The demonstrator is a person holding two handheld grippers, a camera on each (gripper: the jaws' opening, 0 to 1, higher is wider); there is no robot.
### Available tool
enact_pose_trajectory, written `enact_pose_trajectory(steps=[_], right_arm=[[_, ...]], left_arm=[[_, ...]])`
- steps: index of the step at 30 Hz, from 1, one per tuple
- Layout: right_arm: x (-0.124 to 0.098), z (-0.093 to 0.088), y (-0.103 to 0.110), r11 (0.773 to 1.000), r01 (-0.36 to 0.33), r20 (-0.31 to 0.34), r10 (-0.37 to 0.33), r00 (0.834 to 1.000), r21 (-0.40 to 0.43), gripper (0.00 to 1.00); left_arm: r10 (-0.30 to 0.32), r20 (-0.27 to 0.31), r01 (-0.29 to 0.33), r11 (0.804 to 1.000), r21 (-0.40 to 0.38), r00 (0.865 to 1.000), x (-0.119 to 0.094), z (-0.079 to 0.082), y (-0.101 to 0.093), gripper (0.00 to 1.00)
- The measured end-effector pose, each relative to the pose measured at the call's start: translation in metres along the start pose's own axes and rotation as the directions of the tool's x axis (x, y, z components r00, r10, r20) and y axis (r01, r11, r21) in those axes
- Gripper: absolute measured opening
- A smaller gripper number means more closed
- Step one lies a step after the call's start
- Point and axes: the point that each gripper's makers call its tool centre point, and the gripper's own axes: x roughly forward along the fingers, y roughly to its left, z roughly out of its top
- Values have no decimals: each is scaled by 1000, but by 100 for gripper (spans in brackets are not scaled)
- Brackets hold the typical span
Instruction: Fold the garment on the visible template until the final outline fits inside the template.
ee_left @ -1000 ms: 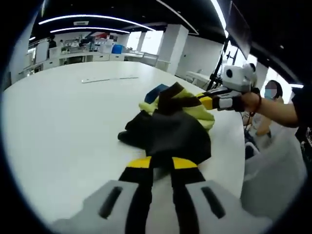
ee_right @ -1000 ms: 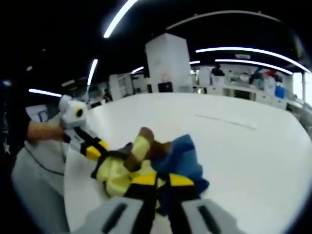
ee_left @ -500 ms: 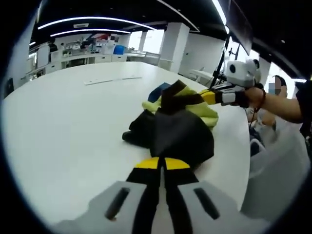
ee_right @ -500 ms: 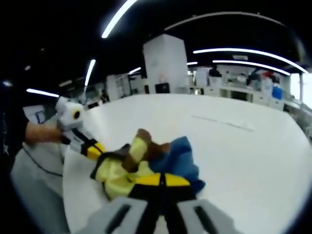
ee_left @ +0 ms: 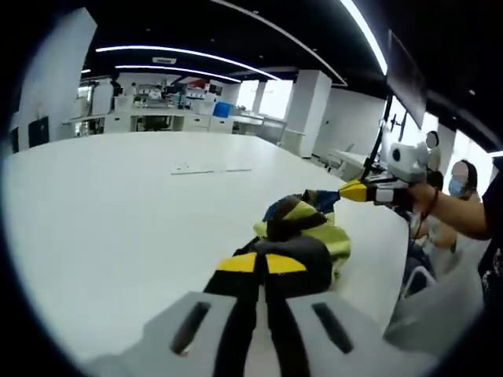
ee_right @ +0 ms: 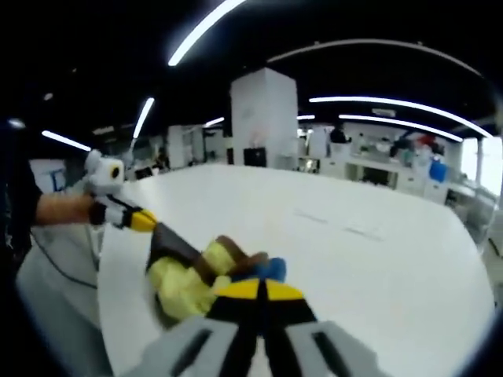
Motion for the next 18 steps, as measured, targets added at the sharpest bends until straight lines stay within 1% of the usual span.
enact_pose_trajectory(steps=[3, 6, 7, 8, 9, 11, 12, 14, 15, 16, 18], right_arm=[[-3, 7, -6, 1000, 6, -9, -6, 1000, -22, 0], [-3, 12, -16, 1000, 8, -26, -9, 1000, -23, 0], [-3, 14, -19, 1000, 10, -28, -11, 1000, -23, 0], [-3, 16, -24, 1000, 10, -28, -11, 1000, -24, 0], [-2, 18, -27, 1000, 14, -29, -15, 999, -26, 0], [-2, 22, -32, 999, 22, -31, -23, 999, -31, 0], [-1, 24, -39, 999, 29, -32, -30, 999, -27, 0], [0, 30, -45, 999, 34, -23, -35, 999, -29, 0], [2, 35, -51, 999, 44, -16, -44, 999, -25, 0], [3, 37, -54, 998, 52, -13, -52, 999, -22, 0], [7, 43, -63, 997, 72, 3, -72, 997, -9, 0]], left_arm=[[26, 6, -26, 999, 26, 1000, -1, 13, 1, 0], [56, 4, -56, 997, 51, 998, -1, 22, 7, 0], [71, 7, -71, 996, 55, 997, -1, 25, 10, 0], [94, 18, -95, 993, 70, 995, -1, 33, 14, 0], [98, 29, -101, 991, 84, 995, 0, 39, 17, 0], [105, 33, -107, 990, 89, 994, 2, 49, 19, 0], [106, 48, -110, 989, 95, 993, 5, 58, 21, 0], [112, 62, -118, 988, 100, 992, 8, 69, 26, 0], [110, 75, -118, 987, 105, 991, 9, 73, 25, 0], [97, 104, -108, 988, 111, 990, 12, 82, 26, 0], [109, 107, -122, 986, 116, 988, 17, 88, 35, 0]])
